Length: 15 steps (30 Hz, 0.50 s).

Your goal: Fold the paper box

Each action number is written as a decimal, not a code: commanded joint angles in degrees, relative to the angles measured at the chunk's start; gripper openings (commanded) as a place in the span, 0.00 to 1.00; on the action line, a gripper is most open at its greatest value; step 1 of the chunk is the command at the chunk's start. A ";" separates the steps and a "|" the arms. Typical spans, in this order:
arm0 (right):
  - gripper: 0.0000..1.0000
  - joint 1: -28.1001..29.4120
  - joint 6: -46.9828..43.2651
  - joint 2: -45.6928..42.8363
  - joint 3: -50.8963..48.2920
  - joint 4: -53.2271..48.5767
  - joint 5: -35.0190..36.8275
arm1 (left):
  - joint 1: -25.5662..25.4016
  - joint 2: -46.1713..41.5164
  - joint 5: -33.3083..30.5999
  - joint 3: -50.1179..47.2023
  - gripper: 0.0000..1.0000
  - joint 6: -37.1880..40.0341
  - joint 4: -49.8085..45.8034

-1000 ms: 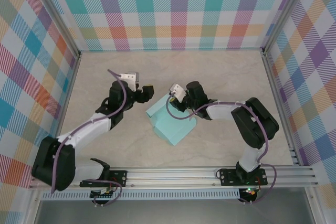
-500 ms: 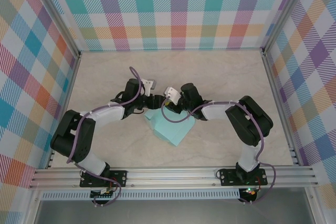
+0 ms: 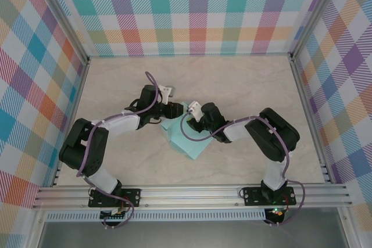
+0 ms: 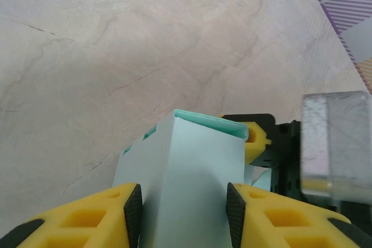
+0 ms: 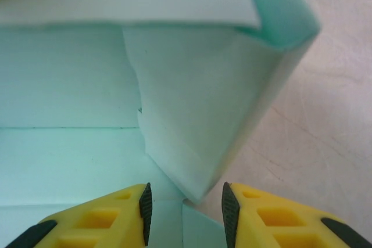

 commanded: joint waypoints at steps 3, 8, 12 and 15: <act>0.39 0.16 3.47 1.34 -1.06 9.45 -1.70 | -0.21 3.47 2.50 2.70 0.43 1.44 -2.90; 0.45 0.19 3.63 0.37 -1.57 10.65 -0.30 | -0.10 5.58 5.10 4.39 0.41 1.74 -3.56; 0.46 -0.06 3.00 0.05 0.06 8.53 -0.64 | -0.01 7.88 7.91 6.13 0.39 2.14 -4.20; 0.43 -0.09 2.42 0.62 -0.20 9.43 -1.61 | 0.10 9.18 10.10 7.28 0.37 2.04 -4.76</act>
